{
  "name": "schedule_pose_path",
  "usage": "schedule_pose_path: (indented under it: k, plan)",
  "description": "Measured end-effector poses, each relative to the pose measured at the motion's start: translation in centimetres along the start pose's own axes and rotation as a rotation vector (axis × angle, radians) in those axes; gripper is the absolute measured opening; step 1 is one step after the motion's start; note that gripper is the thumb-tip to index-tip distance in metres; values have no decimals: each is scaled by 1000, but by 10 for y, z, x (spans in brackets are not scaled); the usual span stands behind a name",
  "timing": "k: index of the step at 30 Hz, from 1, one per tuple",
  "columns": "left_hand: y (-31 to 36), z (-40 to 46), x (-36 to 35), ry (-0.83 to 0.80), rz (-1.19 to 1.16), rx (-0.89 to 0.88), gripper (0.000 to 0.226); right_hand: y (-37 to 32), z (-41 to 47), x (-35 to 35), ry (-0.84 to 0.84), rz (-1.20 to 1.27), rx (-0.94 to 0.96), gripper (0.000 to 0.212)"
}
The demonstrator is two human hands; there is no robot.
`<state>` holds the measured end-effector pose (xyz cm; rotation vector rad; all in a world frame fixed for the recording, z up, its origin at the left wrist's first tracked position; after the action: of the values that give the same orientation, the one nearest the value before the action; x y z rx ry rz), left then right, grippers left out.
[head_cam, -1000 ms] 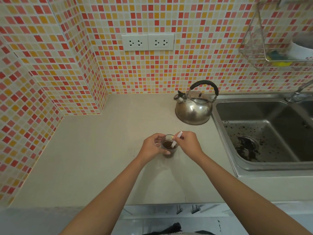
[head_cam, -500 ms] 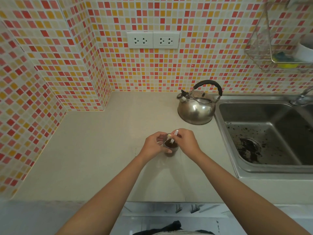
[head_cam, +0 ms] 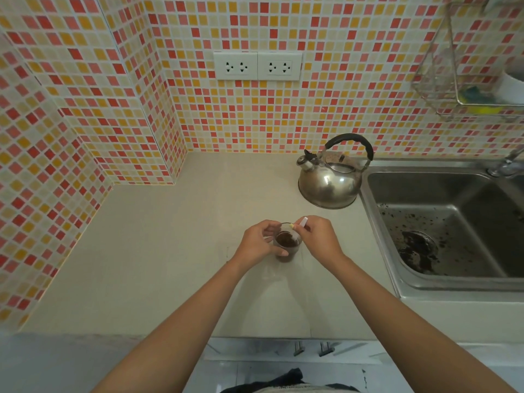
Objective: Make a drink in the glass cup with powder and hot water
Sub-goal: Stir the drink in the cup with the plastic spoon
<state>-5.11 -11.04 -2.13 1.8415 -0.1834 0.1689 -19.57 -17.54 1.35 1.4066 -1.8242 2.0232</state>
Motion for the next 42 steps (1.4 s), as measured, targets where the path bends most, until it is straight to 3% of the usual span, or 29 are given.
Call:
schedule_pose_path:
  k: [7, 11, 15, 20, 25, 28, 31, 38, 42]
  plan:
    - [0, 0, 0, -3, -15, 2, 72, 8, -1, 0, 117, 329, -189, 17]
    - [0, 0, 0, -5, -29, -2, 70, 8, -3, 15, 198, 465, -181, 15]
    - [1, -1, 0, -3, -24, -9, 66, -5, -3, 22, 184, 368, -61, 15]
    - [-1, 0, 0, -4, -11, -17, 70, -13, -2, 6, -77, -34, 66, 14]
    - [-2, 0, 0, -2, -8, -4, 70, 6, 1, -2, -16, 177, -80, 15]
    - [-3, 1, 1, -4, -13, -2, 71, 3, 2, -6, -21, 221, -53, 11]
    - [-1, 1, 0, -8, 2, -3, 72, 7, 3, 2, 43, 150, -70, 13]
    - [-2, 1, 1, -4, -11, -1, 71, -7, 2, -6, -66, 128, 3, 14]
    - [-1, 0, -1, -9, -1, -2, 72, -3, 4, 1, -23, -41, -73, 19]
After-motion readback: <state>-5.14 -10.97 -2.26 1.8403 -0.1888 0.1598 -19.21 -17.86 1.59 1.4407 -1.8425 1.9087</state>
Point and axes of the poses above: each hand's wrist, its own z-axis towards the middle knuckle, its own x-axis out of the back of the hand, y = z × x, the point moved 5 cm from there along z, towards the middle knuckle, and after that the axes turned 14 degrees about -y, right-handed, at the moved point
